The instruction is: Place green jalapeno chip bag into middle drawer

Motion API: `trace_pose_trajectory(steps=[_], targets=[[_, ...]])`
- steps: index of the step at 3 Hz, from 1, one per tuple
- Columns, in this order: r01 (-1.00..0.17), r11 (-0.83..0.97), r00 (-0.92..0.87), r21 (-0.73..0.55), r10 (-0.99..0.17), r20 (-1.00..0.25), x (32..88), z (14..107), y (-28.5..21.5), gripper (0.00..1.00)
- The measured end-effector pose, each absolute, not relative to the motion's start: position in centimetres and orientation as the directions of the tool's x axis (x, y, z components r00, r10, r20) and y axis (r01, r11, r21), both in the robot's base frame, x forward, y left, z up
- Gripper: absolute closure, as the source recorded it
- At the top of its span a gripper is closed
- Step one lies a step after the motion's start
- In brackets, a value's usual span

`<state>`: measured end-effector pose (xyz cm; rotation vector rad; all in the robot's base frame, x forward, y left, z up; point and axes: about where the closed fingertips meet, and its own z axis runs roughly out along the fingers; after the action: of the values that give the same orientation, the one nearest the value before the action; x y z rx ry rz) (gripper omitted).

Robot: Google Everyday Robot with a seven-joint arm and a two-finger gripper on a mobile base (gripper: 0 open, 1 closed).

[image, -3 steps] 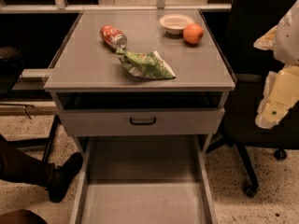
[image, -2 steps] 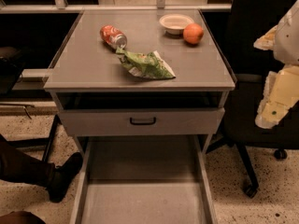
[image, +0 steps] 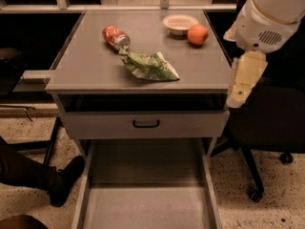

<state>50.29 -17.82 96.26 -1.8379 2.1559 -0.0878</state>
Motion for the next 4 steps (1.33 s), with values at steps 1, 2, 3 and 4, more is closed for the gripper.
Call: trace_pose_trajectory(steps=[1, 2, 3, 4], targets=[[-0.961, 0.133, -0.088, -0.241, -0.978, -0.19, 54.2, 95.0, -15.4, 0.0], [-0.961, 0.133, -0.088, -0.241, -0.978, -0.19, 54.2, 95.0, -15.4, 0.0], [-0.959, 0.112, -0.056, -0.262, -0.975, -0.214, 55.7, 94.6, -15.2, 0.0], [-0.95, 0.092, -0.019, -0.297, -0.971, -0.238, 58.4, 94.6, -15.2, 0.0]])
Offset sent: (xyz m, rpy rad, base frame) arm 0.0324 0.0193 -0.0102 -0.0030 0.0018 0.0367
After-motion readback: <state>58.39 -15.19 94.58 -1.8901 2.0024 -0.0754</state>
